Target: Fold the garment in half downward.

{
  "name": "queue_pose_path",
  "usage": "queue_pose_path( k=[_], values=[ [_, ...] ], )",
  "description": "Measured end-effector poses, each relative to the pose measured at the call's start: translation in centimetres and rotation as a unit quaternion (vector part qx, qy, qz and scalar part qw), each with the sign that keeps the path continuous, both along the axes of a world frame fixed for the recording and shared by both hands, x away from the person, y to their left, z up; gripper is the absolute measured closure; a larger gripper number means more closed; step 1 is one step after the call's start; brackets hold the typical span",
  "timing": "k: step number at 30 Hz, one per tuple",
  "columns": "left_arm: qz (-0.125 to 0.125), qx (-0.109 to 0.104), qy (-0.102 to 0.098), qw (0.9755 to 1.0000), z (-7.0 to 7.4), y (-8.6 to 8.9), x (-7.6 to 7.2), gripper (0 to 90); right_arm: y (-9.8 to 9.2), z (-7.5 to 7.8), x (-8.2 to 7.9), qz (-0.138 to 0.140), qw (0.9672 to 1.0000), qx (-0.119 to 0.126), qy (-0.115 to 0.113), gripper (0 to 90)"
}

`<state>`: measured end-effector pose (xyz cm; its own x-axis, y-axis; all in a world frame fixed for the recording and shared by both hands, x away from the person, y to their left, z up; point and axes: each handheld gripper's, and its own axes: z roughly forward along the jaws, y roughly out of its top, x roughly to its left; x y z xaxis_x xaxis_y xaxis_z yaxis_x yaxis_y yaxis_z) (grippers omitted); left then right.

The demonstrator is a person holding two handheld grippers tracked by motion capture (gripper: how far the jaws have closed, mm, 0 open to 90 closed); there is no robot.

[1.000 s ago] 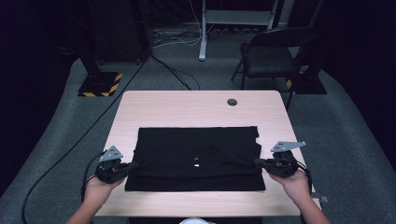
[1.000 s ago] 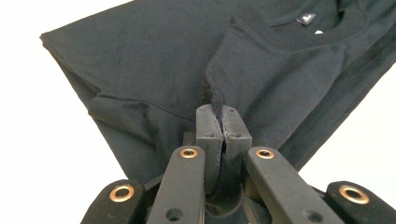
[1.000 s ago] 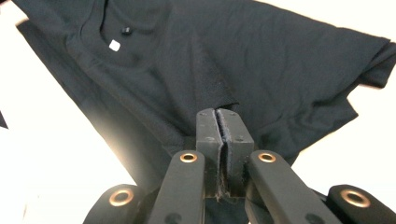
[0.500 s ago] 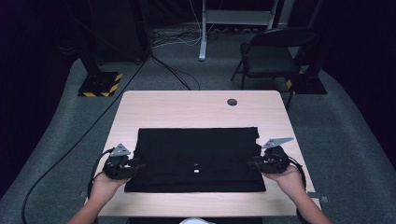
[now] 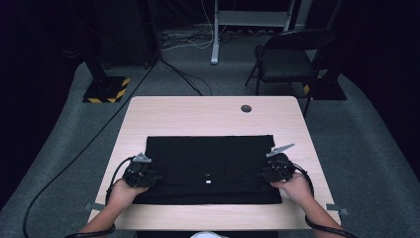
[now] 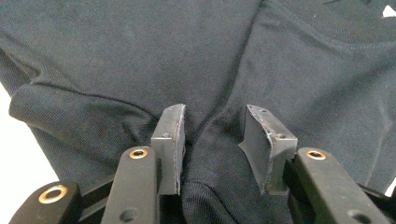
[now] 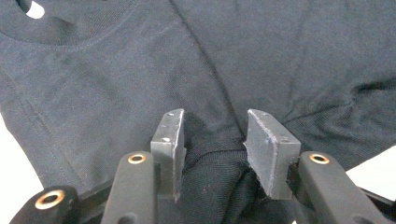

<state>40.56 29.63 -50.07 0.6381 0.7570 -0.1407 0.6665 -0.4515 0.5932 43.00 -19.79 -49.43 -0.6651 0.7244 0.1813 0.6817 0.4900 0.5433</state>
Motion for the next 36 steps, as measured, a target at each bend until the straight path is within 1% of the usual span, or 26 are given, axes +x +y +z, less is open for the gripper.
queue_pose_path(
  k=[3,5,7,10,12,16,18,19,20,22,24,26,29,30,32,35,36],
  values=[
    [0.002,0.004,-0.003,1.0000,-0.1,-0.2,0.2,59.5,0.3,0.0,0.1,0.009,0.9999,-0.010,-0.007,60.8],
    [0.006,0.010,-0.005,0.9999,-0.1,-0.4,0.6,59.5,0.4,-0.2,0.3,0.012,0.9997,-0.013,-0.013,62.3],
    [0.012,0.010,-0.008,0.9998,-0.1,-0.6,1.2,59.4,0.5,-0.2,0.7,0.010,0.9997,-0.016,-0.016,62.2],
    [0.025,0.006,-0.014,0.9996,-0.2,-0.9,2.3,59.2,0.3,-0.2,1.8,-0.003,0.9996,-0.017,-0.022,61.4],
    [0.035,-0.001,-0.017,0.9992,-0.3,-1.1,3.0,59.0,0.2,-0.2,2.7,-0.009,0.9995,-0.014,-0.025,61.1],
    [0.055,-0.014,-0.018,0.9982,-0.4,-1.4,4.4,57.4,0.0,-0.4,4.7,-0.019,0.9988,-0.016,-0.042,58.8],
    [0.056,-0.009,-0.018,0.9982,-0.3,-1.8,4.8,53.7,0.1,-0.4,5.5,-0.026,0.9987,-0.013,-0.042,55.0],
    [0.054,-0.005,-0.018,0.9984,-0.3,-2.0,4.9,50.9,0.2,-0.3,5.8,-0.026,0.9987,-0.015,-0.042,54.4],
    [0.054,-0.002,-0.019,0.9983,-0.3,-2.2,4.9,49.1,0.3,-0.2,6.0,-0.024,0.9986,-0.022,-0.043,53.8],
    [0.050,0.006,-0.027,0.9984,-0.3,-2.1,4.5,49.3,0.5,-0.1,5.8,-0.020,0.9983,-0.032,-0.046,52.9],
    [0.046,0.010,-0.031,0.9984,-0.2,-1.8,4.1,53.6,0.3,0.0,5.4,-0.022,0.9980,-0.036,-0.047,53.1],
    [0.042,0.005,-0.031,0.9986,-0.2,-1.4,3.9,59.4,-0.1,0.0,5.0,-0.026,0.9984,-0.030,-0.042,56.6],
    [0.032,0.004,-0.037,0.9988,0.0,-1.1,3.6,72.6,-0.5,0.2,4.5,-0.011,0.9996,-0.011,-0.023,71.6],
    [0.030,0.006,-0.039,0.9988,0.0,-1.2,3.5,76.4,-0.5,0.2,4.3,-0.003,0.9996,-0.011,-0.026,74.7],
    [0.022,0.012,-0.045,0.9987,0.3,-1.5,3.3,80.5,-0.1,0.5,3.9,0.012,0.9990,-0.020,-0.039,78.3],
    [0.005,0.013,-0.050,0.9986,0.9,-1.8,2.8,83.5,0.5,1.4,3.1,0.028,0.9975,-0.021,-0.062,80.0],
    [-0.002,0.021,-0.054,0.9983,1.0,-1.9,2.5,83.9,0.6,1.8,2.7,0.031,0.9968,-0.018,-0.071,80.2]
  ],
)
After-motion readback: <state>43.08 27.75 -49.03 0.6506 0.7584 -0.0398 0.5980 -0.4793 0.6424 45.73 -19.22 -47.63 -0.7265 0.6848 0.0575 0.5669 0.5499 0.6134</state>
